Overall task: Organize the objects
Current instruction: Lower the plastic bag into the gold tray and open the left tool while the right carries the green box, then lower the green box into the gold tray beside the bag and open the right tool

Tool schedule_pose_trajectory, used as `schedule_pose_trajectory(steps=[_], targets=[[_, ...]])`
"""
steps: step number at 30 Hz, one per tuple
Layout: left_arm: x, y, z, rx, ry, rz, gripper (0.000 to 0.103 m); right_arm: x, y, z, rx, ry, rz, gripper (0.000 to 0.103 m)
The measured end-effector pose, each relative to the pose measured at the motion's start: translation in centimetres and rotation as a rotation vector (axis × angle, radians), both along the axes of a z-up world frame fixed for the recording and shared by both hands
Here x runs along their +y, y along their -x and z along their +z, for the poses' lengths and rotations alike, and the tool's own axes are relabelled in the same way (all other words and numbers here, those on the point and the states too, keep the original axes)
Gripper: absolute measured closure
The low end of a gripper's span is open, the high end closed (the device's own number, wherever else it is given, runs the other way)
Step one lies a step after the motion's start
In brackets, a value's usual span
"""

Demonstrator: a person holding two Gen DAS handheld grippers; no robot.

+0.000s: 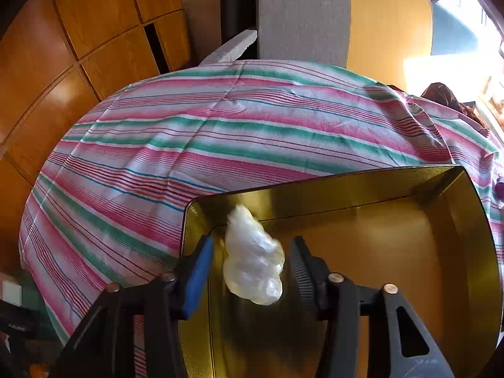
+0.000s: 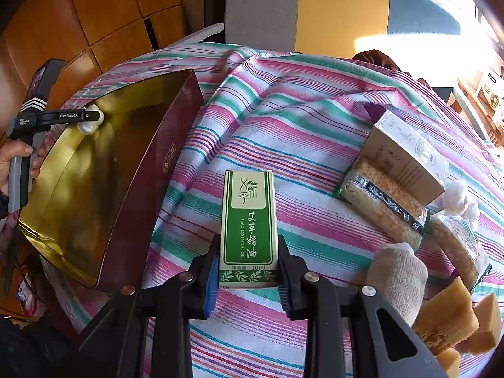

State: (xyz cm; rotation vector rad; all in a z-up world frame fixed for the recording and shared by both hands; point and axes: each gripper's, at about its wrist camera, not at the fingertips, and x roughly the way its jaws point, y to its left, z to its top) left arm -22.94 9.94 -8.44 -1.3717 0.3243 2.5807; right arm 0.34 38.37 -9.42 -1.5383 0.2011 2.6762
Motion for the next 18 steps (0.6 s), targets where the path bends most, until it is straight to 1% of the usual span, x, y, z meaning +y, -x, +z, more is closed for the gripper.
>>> schedule_pose_trajectory(steps=[1, 4, 8, 10, 12, 15, 18], targets=[[-0.1, -0.3, 0.4, 0.021, 0.003, -0.003, 0.035, 0.0, 0.0, 0.0, 0.000, 0.000, 0.001, 0.073], [-0.5, -1.2, 1.5, 0.047, -0.004, -0.013, 0.034, 0.0, 0.0, 0.0, 0.004, -0.007, -0.005, 0.073], [-2.0, -3.8, 3.8, 0.089, -0.071, -0.021, 0.034, 0.4, -0.1, 0.6, 0.011, -0.007, -0.035, 0.073], [-3.0, -5.6, 4.9, 0.117, -0.096, -0.014, 0.034, 0.4, -0.1, 1.4, 0.027, -0.007, -0.050, 0.073], [-4.1, -7.4, 5.7, 0.134, -0.116, 0.001, 0.031, -0.1, 0.0, 2.6, 0.049, 0.001, -0.058, 0.073], [-5.9, -9.9, 6.0, 0.144, -0.145, 0.018, 0.030, -2.2, 0.8, 4.2, 0.085, 0.038, -0.034, 0.073], [-7.4, -12.0, 5.9, 0.137, -0.164, 0.033, 0.030, -6.0, 2.5, 5.3, 0.091, 0.066, 0.044, 0.073]])
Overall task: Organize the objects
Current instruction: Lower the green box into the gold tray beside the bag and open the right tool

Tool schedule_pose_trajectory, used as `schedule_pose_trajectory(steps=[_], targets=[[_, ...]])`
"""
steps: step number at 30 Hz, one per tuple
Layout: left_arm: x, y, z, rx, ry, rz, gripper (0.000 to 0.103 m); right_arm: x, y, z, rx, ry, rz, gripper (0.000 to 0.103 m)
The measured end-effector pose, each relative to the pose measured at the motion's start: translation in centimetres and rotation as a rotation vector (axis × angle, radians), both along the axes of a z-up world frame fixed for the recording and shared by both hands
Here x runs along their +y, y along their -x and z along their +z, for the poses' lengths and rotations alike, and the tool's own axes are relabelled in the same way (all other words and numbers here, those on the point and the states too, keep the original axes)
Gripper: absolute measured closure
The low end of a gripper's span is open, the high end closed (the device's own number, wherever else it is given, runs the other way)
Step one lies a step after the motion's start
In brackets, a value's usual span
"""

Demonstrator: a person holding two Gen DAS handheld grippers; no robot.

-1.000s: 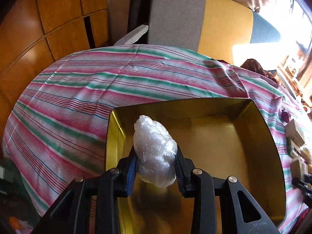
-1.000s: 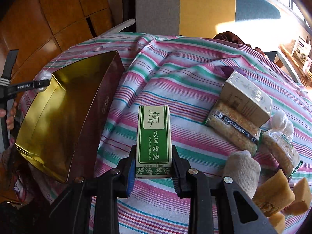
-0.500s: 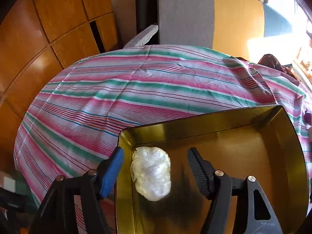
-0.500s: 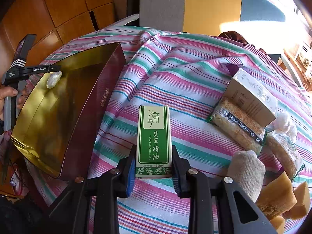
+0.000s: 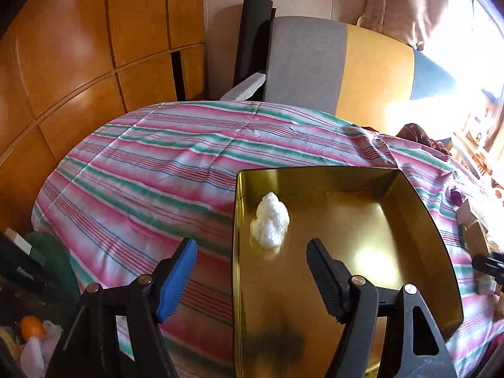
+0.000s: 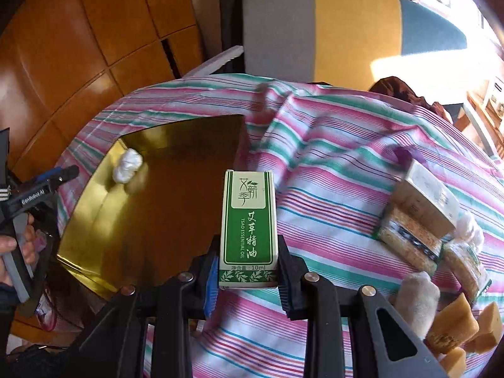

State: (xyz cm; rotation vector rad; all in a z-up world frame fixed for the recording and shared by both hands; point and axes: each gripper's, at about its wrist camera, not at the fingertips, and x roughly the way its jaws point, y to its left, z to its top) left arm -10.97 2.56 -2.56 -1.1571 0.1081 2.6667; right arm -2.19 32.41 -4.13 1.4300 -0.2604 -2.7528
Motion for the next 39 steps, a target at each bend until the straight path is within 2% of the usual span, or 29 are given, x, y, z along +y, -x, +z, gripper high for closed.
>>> schedule_pose_trajectory(steps=[4, 9, 13, 18, 19, 21, 22, 26, 34, 39], targets=[[-1.7, -2.1, -0.5, -0.009, -0.020, 0.014, 0.030, -5.5, 3.7, -0.4, -0.049, 0.053, 0.108, 0.073], [-4.1, -4.0, -0.9, -0.003, -0.050, 0.042, 0.030, -12.1, 9.2, -3.2, -0.186, 0.069, 0.184, 0.073], [-5.7, -4.8, -0.8, 0.022, -0.045, 0.063, 0.030, -16.0, 12.7, -5.6, -0.283, 0.082, 0.201, 0.073], [-7.4, -4.9, -1.1, 0.023, -0.054, 0.109, 0.027, -19.0, 16.3, -7.6, -0.357, 0.120, 0.167, 0.072], [-7.6, -4.8, -1.2, 0.018, -0.057, 0.114, 0.027, -19.3, 16.9, -7.9, -0.358, 0.151, 0.166, 0.071], [-8.1, -4.7, -1.6, 0.008, -0.062, 0.127, 0.027, -19.4, 17.7, -8.1, -0.352, 0.243, 0.147, 0.057], [-8.2, -4.8, -1.7, 0.003, -0.065, 0.130, 0.026, -19.2, 17.9, -8.1, -0.344, 0.283, 0.132, 0.056], [-8.4, -4.8, -2.0, -0.001, -0.070, 0.140, 0.026, -19.0, 17.0, -6.8, -0.287, 0.298, 0.140, 0.051], [-7.6, -5.3, -1.2, 0.025, -0.057, 0.147, 0.022, -17.7, 12.3, -3.1, -0.154, 0.132, 0.152, 0.046], [-6.7, -6.0, -0.4, 0.040, -0.048, 0.137, 0.021, -16.1, 9.5, -1.4, -0.084, 0.049, 0.111, 0.043]])
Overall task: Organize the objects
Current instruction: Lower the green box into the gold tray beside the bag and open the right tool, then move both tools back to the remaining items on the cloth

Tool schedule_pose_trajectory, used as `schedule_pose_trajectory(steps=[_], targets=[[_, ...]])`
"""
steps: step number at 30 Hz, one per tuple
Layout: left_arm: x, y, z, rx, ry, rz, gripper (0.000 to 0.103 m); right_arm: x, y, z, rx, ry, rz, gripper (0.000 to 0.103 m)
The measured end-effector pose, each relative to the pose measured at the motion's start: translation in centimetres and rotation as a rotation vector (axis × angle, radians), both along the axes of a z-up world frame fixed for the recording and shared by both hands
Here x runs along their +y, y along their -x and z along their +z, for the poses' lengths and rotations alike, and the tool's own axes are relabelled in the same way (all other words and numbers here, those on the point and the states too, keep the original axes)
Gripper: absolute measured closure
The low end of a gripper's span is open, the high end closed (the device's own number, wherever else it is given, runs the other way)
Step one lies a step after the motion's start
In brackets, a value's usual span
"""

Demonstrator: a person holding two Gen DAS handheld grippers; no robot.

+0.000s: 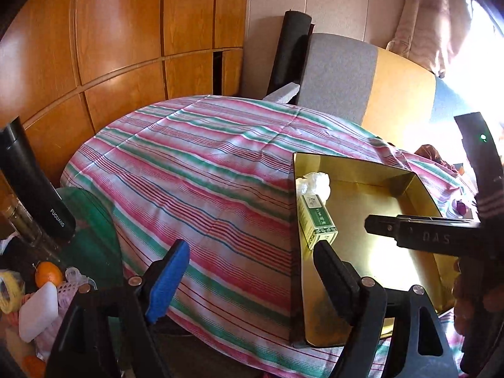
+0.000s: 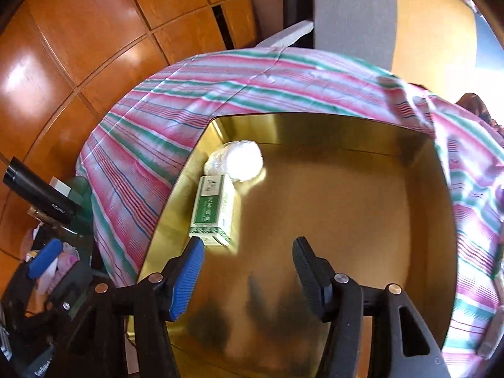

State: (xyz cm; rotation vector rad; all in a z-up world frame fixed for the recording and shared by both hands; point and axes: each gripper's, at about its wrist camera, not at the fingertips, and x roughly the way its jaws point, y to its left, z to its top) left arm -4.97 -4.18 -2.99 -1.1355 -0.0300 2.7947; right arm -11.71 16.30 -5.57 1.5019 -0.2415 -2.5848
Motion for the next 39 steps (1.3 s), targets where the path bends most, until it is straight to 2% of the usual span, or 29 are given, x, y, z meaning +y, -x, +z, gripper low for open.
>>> schedule_pose_trajectory(steps=[9, 13, 16, 22, 31, 39], targets=[[1.7, -1.2, 1.2, 0.020, 0.022, -0.036, 0.020, 0.5, -3.2, 0.7, 0.072, -0.102, -0.021, 0.043], [2.4, -1.6, 1.4, 0.026, 0.034, -0.053, 0.020, 0.5, -4.3, 0.9, 0.090, -0.121, -0.021, 0.042], [2.9, -1.9, 1.5, 0.025, 0.040, -0.065, 0.020, 0.7, -5.0, 1.1, 0.105, -0.130, -0.027, 0.036], [4.0, -2.3, 1.5, 0.023, 0.050, -0.093, 0.020, 2.1, -6.5, 1.8, 0.133, -0.130, -0.067, 0.036], [6.4, -2.8, 1.6, 0.025, 0.066, -0.158, 0.020, 6.3, -9.3, 2.7, 0.156, -0.138, -0.156, 0.036], [9.6, -3.2, 1.8, 0.029, 0.078, -0.241, 0.020, 12.3, -13.0, 3.1, 0.157, -0.151, -0.286, 0.036]])
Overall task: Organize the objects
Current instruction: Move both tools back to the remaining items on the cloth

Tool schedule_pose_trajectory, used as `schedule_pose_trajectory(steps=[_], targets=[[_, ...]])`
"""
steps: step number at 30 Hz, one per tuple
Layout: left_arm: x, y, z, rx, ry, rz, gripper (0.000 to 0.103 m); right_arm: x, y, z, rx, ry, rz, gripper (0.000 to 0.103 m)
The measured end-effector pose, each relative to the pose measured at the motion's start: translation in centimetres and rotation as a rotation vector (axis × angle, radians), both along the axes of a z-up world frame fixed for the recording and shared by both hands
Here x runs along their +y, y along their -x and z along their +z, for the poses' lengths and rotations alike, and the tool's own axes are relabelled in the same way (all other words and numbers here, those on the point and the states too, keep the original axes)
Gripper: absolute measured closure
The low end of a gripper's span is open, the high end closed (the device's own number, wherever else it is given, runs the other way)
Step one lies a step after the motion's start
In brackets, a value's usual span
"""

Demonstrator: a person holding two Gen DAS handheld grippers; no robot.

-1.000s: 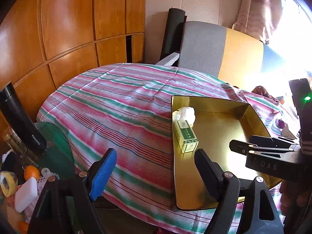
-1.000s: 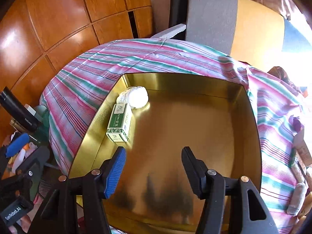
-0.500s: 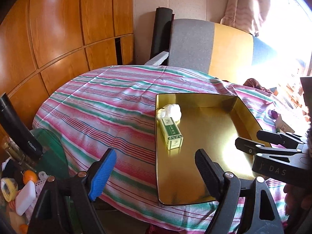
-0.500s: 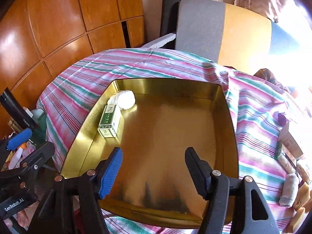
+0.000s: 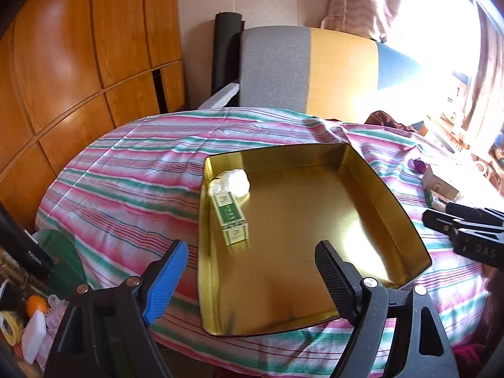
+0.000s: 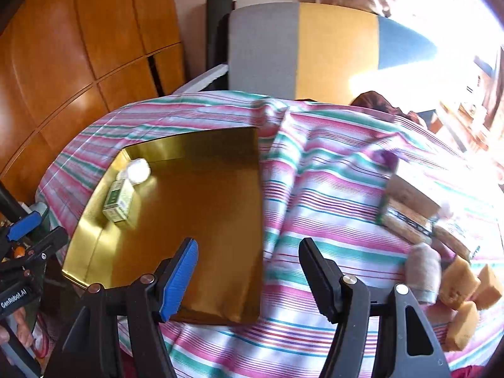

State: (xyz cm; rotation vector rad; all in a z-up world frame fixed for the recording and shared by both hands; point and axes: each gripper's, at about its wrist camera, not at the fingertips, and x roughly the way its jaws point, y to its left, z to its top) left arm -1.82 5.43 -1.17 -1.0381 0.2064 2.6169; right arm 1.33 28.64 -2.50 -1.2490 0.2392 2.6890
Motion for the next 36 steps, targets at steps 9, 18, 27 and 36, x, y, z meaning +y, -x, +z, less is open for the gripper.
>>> schedule_pose_trajectory(steps=[9, 18, 27, 36], targets=[[5.8, -1.4, 0.5, 0.012, 0.008, -0.183, 0.020, 11.7, -8.5, 1.9, 0.041, 0.003, -0.320, 0.035], [14.6, -4.0, 1.0, -0.001, 0.021, -0.432, 0.020, 23.0, -19.1, 1.7, 0.130, 0.101, -0.737, 0.027], [24.4, -5.9, -0.8, -0.114, 0.013, -0.621, 0.022, 26.2, -23.8, -0.9, 0.262, 0.328, -0.896, 0.026], [32.9, -5.9, -4.2, -0.290, -0.009, -0.686, 0.023, 26.1, -22.9, -1.4, 0.253, 0.360, -0.847, 0.026]])
